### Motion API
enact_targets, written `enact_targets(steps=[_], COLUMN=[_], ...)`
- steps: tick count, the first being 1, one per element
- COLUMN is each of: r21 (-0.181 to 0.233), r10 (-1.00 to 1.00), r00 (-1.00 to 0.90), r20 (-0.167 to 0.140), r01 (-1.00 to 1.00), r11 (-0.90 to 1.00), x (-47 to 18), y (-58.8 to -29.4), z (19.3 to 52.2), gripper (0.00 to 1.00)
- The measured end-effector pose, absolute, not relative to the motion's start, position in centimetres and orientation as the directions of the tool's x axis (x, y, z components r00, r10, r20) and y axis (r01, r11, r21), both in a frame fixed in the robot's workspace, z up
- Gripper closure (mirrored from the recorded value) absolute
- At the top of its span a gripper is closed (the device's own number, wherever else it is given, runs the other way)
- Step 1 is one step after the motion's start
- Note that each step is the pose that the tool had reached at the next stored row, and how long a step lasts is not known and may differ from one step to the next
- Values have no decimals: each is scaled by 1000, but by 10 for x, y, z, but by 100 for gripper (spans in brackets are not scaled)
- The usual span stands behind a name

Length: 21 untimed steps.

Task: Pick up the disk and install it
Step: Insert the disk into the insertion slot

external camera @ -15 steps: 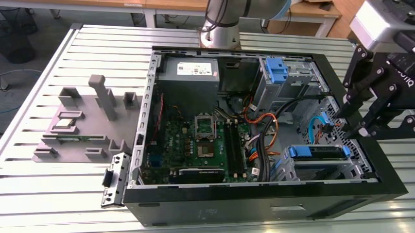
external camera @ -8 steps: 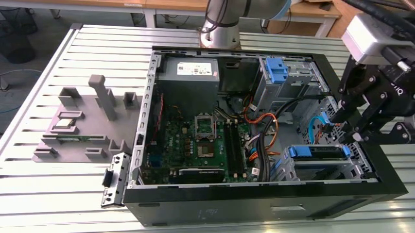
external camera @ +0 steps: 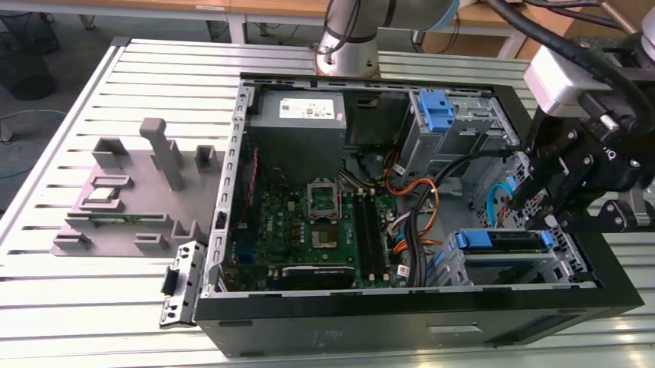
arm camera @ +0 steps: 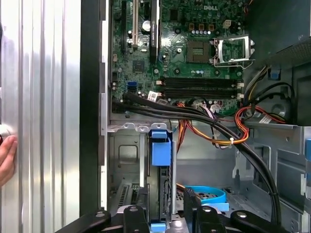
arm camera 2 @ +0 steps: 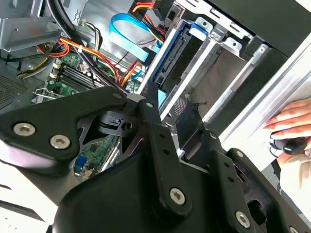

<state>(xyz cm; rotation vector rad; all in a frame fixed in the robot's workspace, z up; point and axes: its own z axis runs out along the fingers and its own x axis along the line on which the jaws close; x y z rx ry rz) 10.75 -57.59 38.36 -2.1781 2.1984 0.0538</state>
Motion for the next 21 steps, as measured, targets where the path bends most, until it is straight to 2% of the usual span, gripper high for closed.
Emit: enact_targets(steps=[10,21], r21=[-8,-8], r10=[-998,-998], r00=[-9,-9], r20=[-57,-58], r01=[-1000,-1000], r11=[9,10], x=[108,108], y=[-573,-573], z=[366,369], gripper=[58,58])
